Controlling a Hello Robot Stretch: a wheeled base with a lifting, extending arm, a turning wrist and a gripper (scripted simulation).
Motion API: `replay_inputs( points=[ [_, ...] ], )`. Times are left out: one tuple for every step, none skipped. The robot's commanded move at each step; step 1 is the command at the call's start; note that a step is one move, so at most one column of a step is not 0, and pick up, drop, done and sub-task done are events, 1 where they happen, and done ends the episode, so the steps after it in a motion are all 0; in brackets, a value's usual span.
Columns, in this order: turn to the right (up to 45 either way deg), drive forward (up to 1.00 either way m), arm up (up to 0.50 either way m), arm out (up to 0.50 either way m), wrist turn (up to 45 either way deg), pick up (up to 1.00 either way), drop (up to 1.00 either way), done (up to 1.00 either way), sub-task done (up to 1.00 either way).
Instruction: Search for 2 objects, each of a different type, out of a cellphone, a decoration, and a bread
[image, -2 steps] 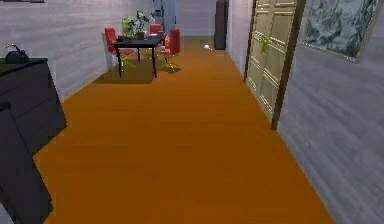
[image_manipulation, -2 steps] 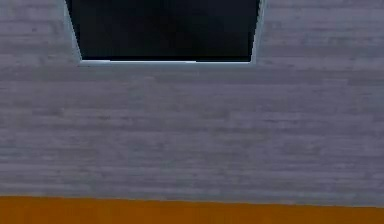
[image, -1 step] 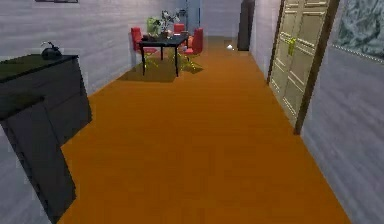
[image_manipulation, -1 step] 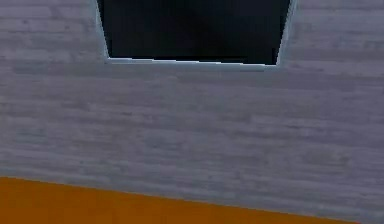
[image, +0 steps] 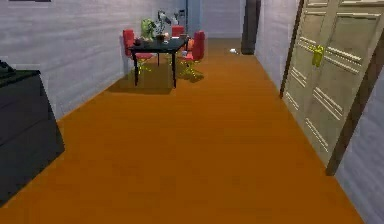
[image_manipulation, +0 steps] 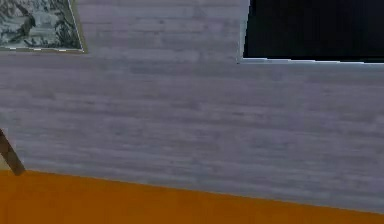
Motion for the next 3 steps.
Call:
replay_inputs(
  points=[
    [-36.0,0.00,0.00,0.00,0.0,0.00,0.00,0.00,0.00],
    [0.0,0.45,0.00,0.00,0.0,0.00,0.00,0.00,0.00],
    [-45.0,0.00,0.00,0.00,0.0,0.00,0.00,0.00,0.00]
  ],
)
